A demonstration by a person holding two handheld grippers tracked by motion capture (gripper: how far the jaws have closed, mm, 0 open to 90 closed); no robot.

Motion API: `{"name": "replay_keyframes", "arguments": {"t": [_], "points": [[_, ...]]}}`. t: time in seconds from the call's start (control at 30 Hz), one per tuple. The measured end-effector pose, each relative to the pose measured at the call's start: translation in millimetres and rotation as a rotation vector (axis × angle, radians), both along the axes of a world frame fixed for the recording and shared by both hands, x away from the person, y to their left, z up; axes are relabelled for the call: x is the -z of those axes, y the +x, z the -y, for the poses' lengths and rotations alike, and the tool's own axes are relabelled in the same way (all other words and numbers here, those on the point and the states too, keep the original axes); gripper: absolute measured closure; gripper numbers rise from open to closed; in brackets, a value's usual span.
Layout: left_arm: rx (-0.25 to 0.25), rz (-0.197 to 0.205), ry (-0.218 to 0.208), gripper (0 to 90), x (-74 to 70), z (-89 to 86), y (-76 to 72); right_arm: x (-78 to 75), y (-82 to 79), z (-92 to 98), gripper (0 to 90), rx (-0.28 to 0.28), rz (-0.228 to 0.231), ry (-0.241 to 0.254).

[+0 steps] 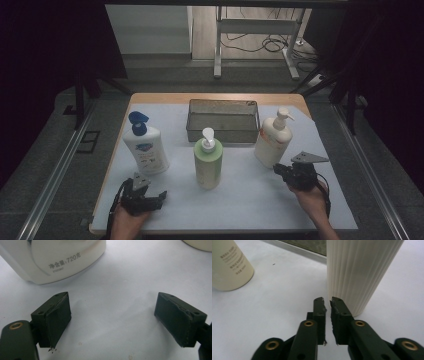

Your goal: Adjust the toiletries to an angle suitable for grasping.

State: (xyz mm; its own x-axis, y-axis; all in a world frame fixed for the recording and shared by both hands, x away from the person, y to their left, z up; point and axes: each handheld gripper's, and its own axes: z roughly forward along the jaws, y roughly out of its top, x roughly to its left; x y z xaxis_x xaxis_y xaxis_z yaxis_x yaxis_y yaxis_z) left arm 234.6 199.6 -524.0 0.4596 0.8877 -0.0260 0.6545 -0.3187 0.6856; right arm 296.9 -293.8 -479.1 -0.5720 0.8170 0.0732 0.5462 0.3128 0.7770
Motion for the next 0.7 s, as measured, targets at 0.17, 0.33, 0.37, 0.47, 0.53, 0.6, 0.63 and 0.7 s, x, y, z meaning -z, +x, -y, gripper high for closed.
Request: {"name": "replay_keyframes", "arguments": {"t": [0.17, 0.33, 0.37, 0.47, 0.53, 0.6, 0.63, 0.7], "points": [[0.0, 0.0, 0.0, 13.5, 0.0, 0.0, 0.0, -6.3, -4.7, 5.1, 73.9, -0.005, -0.003, 0.002], [0.0, 0.0, 0.0, 13.5, 0.0, 0.0, 0.0, -13.1, -7.2, 7.3, 64.3, -0.004, -0.006, 0.001], [0.0, 0.0, 0.0, 13.5, 0.0, 0.0, 0.0, -15.3, -7.5, 7.6, 61.6, -0.006, -0.006, 0.001], [0.0, 0.0, 0.0, 13.5, 0.0, 0.0, 0.0, -19.4, -8.0, 8.0, 58.6, -0.011, -0.001, 0.0], [0.0, 0.0, 0.0, 13.5, 0.0, 0.0, 0.0, -23.2, -8.0, 8.1, 54.4, -0.011, 0.004, -0.004], [-0.001, 0.0, 0.0, 13.5, 0.0, 0.1, 0.0, -26.6, -7.6, 8.4, 51.6, -0.013, 0.006, -0.004], [0.0, 0.0, 0.0, 13.5, 0.0, 0.0, 0.0, -30.6, -6.9, 8.6, 49.1, -0.013, 0.012, -0.01], [0.0, 0.0, -0.001, 13.5, 0.0, 0.0, 0.0, -32.5, -6.4, 8.9, 47.7, -0.015, 0.017, -0.011]]}}
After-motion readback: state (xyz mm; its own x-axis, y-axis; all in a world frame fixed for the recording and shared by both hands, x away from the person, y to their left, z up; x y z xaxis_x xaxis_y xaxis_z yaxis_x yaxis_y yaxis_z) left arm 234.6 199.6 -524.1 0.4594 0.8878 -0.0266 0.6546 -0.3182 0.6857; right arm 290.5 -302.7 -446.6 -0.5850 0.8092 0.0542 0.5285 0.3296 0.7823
